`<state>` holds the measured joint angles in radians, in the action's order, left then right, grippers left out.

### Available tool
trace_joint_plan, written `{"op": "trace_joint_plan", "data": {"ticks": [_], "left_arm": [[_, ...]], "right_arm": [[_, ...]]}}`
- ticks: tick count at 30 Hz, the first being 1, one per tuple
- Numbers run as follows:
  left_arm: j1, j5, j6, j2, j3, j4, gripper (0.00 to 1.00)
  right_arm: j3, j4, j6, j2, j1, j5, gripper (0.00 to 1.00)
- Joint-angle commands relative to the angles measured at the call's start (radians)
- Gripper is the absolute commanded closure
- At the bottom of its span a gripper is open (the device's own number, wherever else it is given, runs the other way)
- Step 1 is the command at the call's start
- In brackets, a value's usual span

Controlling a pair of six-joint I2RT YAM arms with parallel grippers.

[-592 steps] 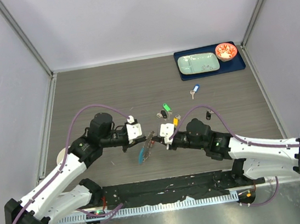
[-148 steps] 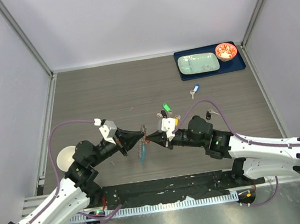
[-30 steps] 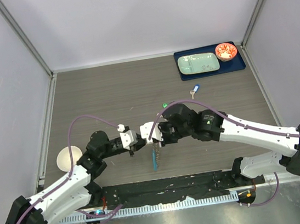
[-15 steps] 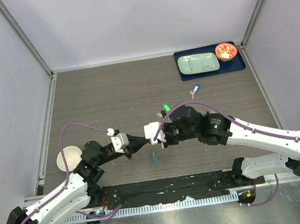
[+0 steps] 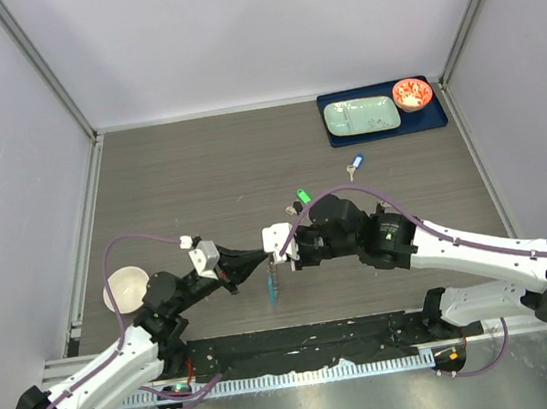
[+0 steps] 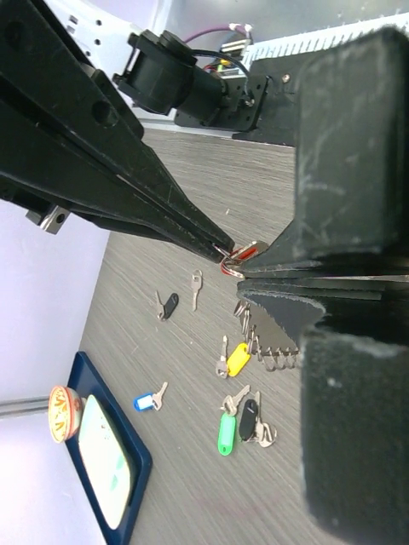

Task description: Put the keys on the keyring

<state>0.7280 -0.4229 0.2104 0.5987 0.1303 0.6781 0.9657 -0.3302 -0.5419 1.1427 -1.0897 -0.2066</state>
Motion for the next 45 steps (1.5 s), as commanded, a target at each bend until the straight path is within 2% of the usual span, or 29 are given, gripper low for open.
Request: {"op": "trace_joint_plan", "data": {"ticks": [1, 14, 19, 20, 21, 24, 30, 32, 37, 45], "left_arm": [[-0.015, 0.159, 0.073, 0.006, -0.014, 0.221, 1.0], [-0.015, 0.283, 0.227, 0.038, -0.047, 0.382, 1.0], [-0.013, 0.262, 0.189, 0.023, -0.054, 0.324, 0.99], [-0.015, 0.257, 0.176, 0.006, -0.057, 0.28, 0.97], [-0.013, 0.248, 0.166, -0.003, -0.058, 0.256, 0.89], [-0.013, 0.23, 0.094, -0.048, -0.06, 0.157, 0.77], [-0.013, 0.151, -0.045, -0.1, -0.008, -0.035, 0.64], [-0.015, 0.124, -0.087, -0.086, 0.009, -0.081, 0.61], [-0.013, 0.021, -0.16, 0.005, 0.052, -0.069, 0.55], [-0.015, -0.146, -0.304, 0.122, 0.135, -0.127, 0.51]], "right_arm": [[-0.044, -0.023, 0.043, -0.034, 0.007, -0.01, 0.99], [-0.128, 0.183, 0.091, -0.012, 0.004, 0.007, 0.99], [-0.105, 0.152, 0.059, -0.026, 0.002, 0.052, 0.99], [-0.096, 0.139, 0.051, -0.029, 0.002, 0.058, 0.99], [-0.073, 0.107, 0.042, -0.032, 0.002, 0.062, 0.99], [-0.022, 0.033, 0.002, -0.024, 0.002, 0.065, 0.99], [0.065, -0.081, -0.078, 0.022, 0.002, 0.059, 0.99], [0.09, -0.099, -0.093, 0.038, 0.002, 0.055, 0.99], [0.116, -0.138, -0.127, 0.049, 0.002, 0.05, 0.99], [0.125, -0.165, -0.132, 0.052, 0.004, 0.015, 0.99]]}}
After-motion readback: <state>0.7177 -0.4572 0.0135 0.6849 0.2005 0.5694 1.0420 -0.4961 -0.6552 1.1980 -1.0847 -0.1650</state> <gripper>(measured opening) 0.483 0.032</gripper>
